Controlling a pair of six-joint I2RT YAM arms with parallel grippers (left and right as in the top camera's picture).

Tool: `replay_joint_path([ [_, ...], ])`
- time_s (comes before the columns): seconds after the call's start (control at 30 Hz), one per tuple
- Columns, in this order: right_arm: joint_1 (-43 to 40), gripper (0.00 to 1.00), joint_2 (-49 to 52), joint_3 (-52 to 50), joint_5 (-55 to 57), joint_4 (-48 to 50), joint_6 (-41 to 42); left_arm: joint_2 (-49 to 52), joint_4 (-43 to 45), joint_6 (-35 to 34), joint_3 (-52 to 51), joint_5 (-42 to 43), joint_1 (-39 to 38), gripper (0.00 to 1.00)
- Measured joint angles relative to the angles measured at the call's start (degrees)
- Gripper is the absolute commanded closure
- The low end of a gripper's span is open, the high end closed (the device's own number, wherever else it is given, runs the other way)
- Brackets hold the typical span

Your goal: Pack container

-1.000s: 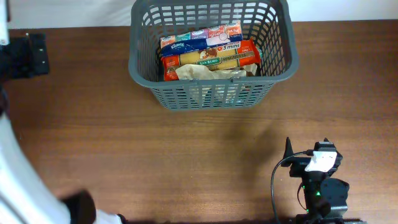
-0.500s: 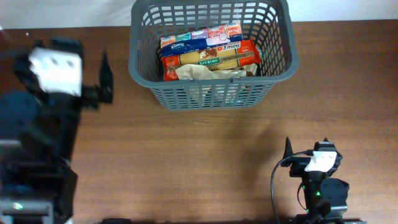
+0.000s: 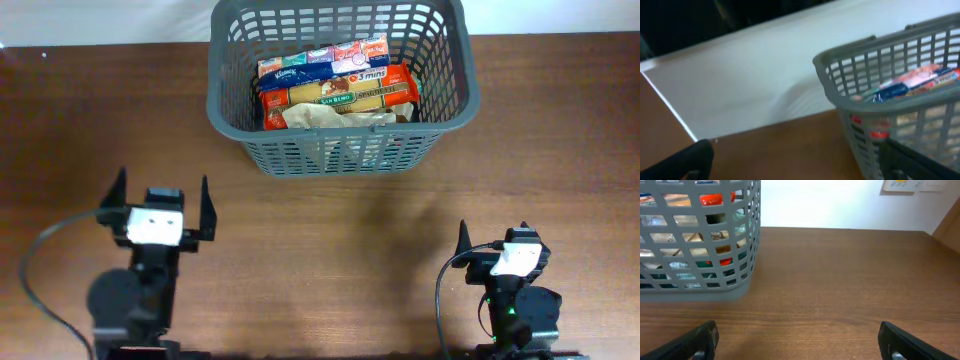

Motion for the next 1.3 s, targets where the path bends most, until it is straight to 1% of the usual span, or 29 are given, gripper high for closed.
replay_joint_path([
  [0.03,0.0,0.01,0.0,0.0,0.0,0.0,0.0,-1.8,3.5,0.0,-3.6,0.0,0.0,0.01],
  [0.13,0.0,0.01,0.0,0.0,0.0,0.0,0.0,-6.8,9.9,0.0,-11.8,0.0,0.0,0.01],
  [0.3,0.0,0.01,-0.1,0.0,0.0,0.0,0.0,-14.0,15.7,0.0,-21.2,0.0,0.0,0.01],
  [0.5,0.0,0.01,-0.1,0.0,0.0,0.0,0.0,-19.2,16.2,0.0,-26.6,0.0,0.7,0.01],
  [0.63,0.0,0.01,-0.1,0.0,0.0,0.0,0.0,-23.1,16.2,0.0,-28.2,0.0,2.6,0.01],
  [0.73,0.0,0.01,-0.1,0.0,0.0,0.0,0.0,-24.0,16.3,0.0,-28.3,0.0,3.5,0.01],
  [0.93,0.0,0.01,-0.1,0.0,0.0,0.0,0.0,-24.1,14.7,0.0,-28.3,0.0,3.7,0.01],
  [1.3,0.0,0.01,-0.1,0.0,0.0,0.0,0.0,-24.0,-0.5,0.0,-28.6,0.0,3.6,0.01],
])
